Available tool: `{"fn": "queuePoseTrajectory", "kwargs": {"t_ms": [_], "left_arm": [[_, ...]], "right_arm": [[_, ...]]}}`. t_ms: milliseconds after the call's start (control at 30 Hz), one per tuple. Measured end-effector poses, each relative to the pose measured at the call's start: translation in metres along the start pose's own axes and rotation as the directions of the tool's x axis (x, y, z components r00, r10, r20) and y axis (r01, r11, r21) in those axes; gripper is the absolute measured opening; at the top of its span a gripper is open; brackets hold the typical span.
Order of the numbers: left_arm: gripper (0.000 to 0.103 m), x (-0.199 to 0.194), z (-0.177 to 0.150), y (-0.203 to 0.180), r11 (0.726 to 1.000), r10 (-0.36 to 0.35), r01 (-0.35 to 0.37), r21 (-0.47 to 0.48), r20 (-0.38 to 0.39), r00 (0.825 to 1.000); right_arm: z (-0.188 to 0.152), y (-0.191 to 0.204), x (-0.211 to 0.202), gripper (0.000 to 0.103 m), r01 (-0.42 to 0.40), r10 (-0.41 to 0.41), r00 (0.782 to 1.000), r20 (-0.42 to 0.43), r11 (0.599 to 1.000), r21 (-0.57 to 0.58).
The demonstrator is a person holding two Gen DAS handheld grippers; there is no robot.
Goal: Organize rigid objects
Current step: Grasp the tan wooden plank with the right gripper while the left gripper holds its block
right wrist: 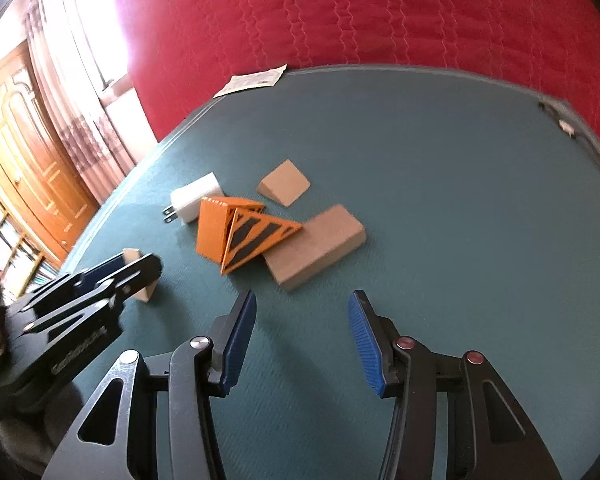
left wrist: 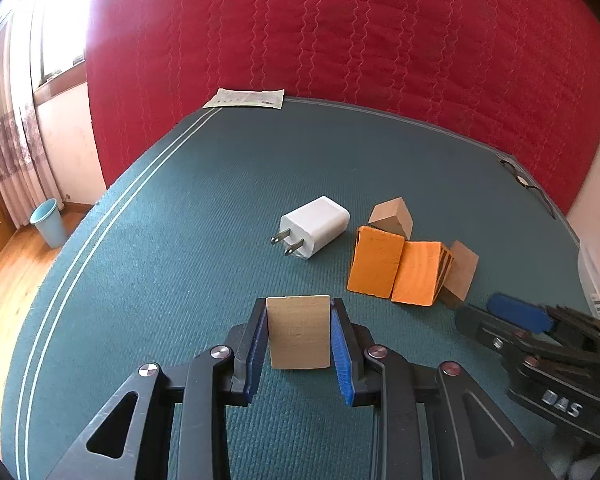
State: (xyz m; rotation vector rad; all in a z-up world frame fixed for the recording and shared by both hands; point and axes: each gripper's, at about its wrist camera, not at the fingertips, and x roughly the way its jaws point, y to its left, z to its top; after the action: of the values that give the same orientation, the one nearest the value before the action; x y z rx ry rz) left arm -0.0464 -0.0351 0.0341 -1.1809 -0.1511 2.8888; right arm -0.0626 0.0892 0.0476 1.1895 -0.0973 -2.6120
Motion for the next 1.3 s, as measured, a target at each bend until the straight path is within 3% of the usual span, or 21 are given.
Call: {"fn": "queuePoseTrajectory", "kwargs": {"t_ms": [100, 167, 233, 667, 800, 867, 1067, 1300], "left_arm": [[0.031, 0.000, 0.000, 0.000, 1.000, -0.003, 0.003, -0.001, -0.002, 1.000], [0.031, 0.000, 0.000, 0.000, 1.000, -0.005, 0.005, -0.002, -0.005, 1.000], [0.031, 0.001, 0.000, -0.001, 1.000, -0.006, 0.006, -0.003, -0.009, 1.000], [0.031, 0.003, 0.001, -0.002, 1.000, -0.008, 0.008, -0.007, -0.017, 1.000], [0.031, 0.003, 0.000, -0.003, 1.000, -0.008, 0.008, -0.006, -0.017, 1.000], [0.031, 0.003, 0.000, -0.003, 1.000, -0.008, 0.008, -0.006, -0.017, 1.000], [0.031, 0.004, 0.000, -0.003, 1.000, -0.008, 0.008, -0.007, -0.017, 1.000], [0.031, 0.004, 0.000, -0.003, 1.000, -0.008, 0.008, -0.006, -0.017, 1.000]], "right_arm": [[0.006, 0.005, 0.007, 0.050, 0.034, -0.034, 0.999, 0.010, 0.999, -0.036], [0.011, 0.006, 0.012, 0.066, 0.051, -0.051, 0.999, 0.010, 0.997, -0.056], [0.015, 0.007, 0.017, 0.069, 0.040, -0.040, 0.999, 0.003, 0.997, -0.068], [0.032, 0.009, 0.033, 0.070, 0.036, -0.038, 0.999, -0.012, 0.983, -0.180], [0.032, 0.007, 0.032, 0.063, 0.026, -0.027, 1.000, -0.006, 0.984, -0.175], [0.031, 0.008, 0.031, 0.054, 0.024, -0.025, 1.000, -0.004, 0.984, -0.179], [0.024, 0.003, 0.024, 0.040, 0.022, -0.022, 1.000, 0.003, 0.985, -0.171], [0.015, -0.017, 0.011, 0.035, 0.043, -0.042, 0.999, 0.016, 0.996, -0.084]]}}
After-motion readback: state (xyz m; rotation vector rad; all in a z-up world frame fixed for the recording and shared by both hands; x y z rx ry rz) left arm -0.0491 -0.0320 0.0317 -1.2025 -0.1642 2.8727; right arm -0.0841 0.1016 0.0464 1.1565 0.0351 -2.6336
